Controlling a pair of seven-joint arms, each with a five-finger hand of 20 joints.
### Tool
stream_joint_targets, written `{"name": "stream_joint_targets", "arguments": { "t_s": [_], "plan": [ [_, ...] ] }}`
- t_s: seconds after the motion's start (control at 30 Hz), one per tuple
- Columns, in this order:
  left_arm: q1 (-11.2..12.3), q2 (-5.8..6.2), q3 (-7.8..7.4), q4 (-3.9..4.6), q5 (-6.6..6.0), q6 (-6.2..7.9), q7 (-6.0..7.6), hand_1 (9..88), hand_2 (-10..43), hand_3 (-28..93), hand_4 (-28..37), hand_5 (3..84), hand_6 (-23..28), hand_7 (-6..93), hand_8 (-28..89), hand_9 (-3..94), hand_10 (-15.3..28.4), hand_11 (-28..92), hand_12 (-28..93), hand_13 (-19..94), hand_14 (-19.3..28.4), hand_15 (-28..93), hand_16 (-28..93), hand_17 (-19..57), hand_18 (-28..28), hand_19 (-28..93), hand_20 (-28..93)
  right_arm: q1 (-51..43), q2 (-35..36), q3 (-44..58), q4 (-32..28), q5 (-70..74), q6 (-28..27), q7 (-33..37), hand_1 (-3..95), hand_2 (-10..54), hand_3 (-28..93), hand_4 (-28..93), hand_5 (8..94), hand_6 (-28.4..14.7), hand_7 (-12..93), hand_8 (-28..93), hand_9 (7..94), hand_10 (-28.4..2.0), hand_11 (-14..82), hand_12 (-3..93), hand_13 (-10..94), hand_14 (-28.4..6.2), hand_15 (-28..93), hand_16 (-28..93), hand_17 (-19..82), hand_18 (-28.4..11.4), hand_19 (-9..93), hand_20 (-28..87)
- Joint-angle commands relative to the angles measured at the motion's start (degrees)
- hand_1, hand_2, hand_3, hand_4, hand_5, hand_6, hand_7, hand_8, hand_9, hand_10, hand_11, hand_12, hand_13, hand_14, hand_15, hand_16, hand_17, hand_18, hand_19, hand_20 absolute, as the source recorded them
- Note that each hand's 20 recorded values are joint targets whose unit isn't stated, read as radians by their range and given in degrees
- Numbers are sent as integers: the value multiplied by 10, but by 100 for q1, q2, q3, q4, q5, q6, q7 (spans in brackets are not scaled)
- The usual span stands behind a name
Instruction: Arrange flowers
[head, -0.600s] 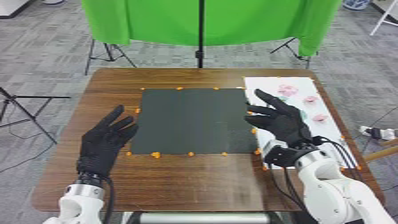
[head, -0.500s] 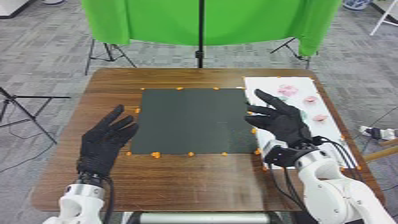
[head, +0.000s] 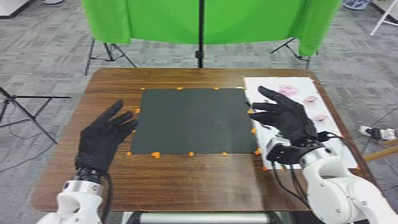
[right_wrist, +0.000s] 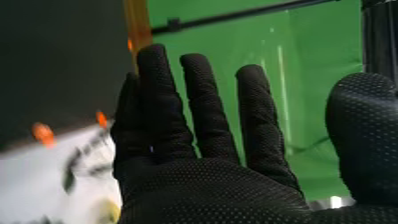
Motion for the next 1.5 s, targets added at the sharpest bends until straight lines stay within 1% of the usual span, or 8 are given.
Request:
{"name": "stream_joint_targets", "arguments": {
  "t_s": [0.03,0.23,0.3,0.53,0.87,1.1,1.33,1.5],
  "plan": [
    [53,152,-36,-45,-85,77,148,260,83,792,-233,388,91,138,-105,375,206,256,106,287,284,555,-94,-78,249,563,109,-562,874,232,-505,-1906,1366,993,217,21,805,-275,445,-11,168,-134,530,-179,294,144,463,-191,535,95,146,-232,687,298],
    [59,21,-58,-23,-13,32,20,259,82,793,-233,388,91,138,-105,375,207,255,107,287,284,555,-94,-78,249,564,109,-159,1103,-265,-812,-4231,1472,3295,267,-18,789,-258,504,-48,168,-133,572,-201,451,153,561,-176,666,79,279,-224,888,285],
    [92,-13,-51,-36,-5,-28,17,259,82,794,-233,388,91,138,-105,376,207,256,107,288,284,555,-94,-78,249,564,109,-85,1139,-449,-838,-5036,1180,3885,288,-28,787,-253,528,-57,165,-129,598,-206,477,155,598,-166,682,87,316,-218,928,246],
    [82,-61,-98,-47,37,-75,-45,260,82,793,-233,387,91,138,-105,376,207,257,108,288,284,556,-95,-78,249,564,109,126,1122,-938,-638,-6488,-70,4862,367,-94,760,-244,585,-63,159,-122,650,-186,507,171,679,-136,695,110,397,-218,932,323],
    [76,-37,14,-48,28,-56,-18,260,82,793,-230,388,92,139,-105,381,209,261,108,289,284,557,-95,-78,249,565,108,465,1177,-1608,-278,-7403,-837,5372,394,-95,752,-246,664,-60,186,-121,707,-172,509,179,738,-116,682,123,455,-215,932,350],
    [16,-71,44,-30,63,-82,-120,260,82,794,-229,391,95,140,-104,383,210,264,109,291,284,558,-95,-78,249,566,108,818,1141,-1950,-56,-7396,-1261,5521,394,-95,743,-245,678,-58,207,-123,715,-172,515,188,747,-115,676,132,461,-216,932,357],
    [24,-56,19,-40,69,-83,-128,262,82,794,-229,393,96,140,-105,384,211,266,108,290,284,561,-95,-78,248,566,107,1310,1081,-2509,318,-7414,-1561,5582,378,-95,733,-250,673,-61,207,-125,702,-177,522,193,734,-119,684,139,451,-221,932,363],
    [50,-70,-27,-67,79,-87,-161,262,82,795,-228,394,96,141,-105,384,211,266,107,291,284,562,-97,-78,248,566,107,1601,1016,-2988,529,-7599,-2163,5645,380,-95,729,-251,684,-59,219,-123,700,-178,523,191,732,-120,687,137,451,-221,932,362]
  ]
}}
